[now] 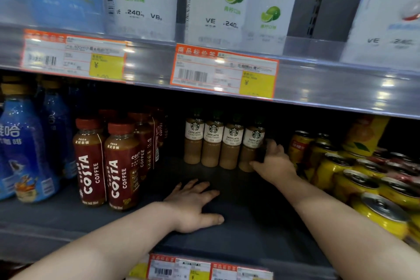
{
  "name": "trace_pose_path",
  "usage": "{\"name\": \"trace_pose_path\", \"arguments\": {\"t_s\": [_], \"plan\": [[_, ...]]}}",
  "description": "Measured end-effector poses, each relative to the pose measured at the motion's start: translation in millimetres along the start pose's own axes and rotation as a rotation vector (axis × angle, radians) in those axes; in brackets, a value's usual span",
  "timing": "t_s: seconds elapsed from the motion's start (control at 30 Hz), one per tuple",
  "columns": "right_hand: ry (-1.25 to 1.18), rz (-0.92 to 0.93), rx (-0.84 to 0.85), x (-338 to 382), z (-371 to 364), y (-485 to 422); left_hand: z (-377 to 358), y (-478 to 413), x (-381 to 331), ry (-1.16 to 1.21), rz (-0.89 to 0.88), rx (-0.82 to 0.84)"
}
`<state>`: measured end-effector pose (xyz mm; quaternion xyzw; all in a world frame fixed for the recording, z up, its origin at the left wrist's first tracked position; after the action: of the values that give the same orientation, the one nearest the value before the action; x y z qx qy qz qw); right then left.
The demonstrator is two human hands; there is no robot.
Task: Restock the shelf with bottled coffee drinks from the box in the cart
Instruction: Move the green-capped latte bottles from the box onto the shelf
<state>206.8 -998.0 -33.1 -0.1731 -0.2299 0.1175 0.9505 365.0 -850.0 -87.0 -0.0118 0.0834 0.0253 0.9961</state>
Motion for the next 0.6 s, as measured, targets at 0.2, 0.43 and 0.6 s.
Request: {"name": "trace_pose_path", "arguments": {"t_s": [0.2,0.43,0.6], "plan": [[0.260,0.398,0.089,5,16,41,15,6,-13,-0.052,0.093,-0.146],[0.247,0.470,0.176,11,24,83,24,37,-21,-0.056,0.172,-0.381],[0.236,0.584,0.138,39,35,112,31,77,-15,-0.053,0.170,-0.473]]}}
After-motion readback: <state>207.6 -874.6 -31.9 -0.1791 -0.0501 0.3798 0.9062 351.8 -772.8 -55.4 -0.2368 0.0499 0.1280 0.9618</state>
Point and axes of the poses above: each hand's wrist, its own y-axis away from the middle knuckle, its own z-axis out of the back of the hand, x = y × z, the point moved 2 cm from there along -y, towards the middle knuckle, and after that the axes turned 12 degrees about -x, right-handed, at the moved point
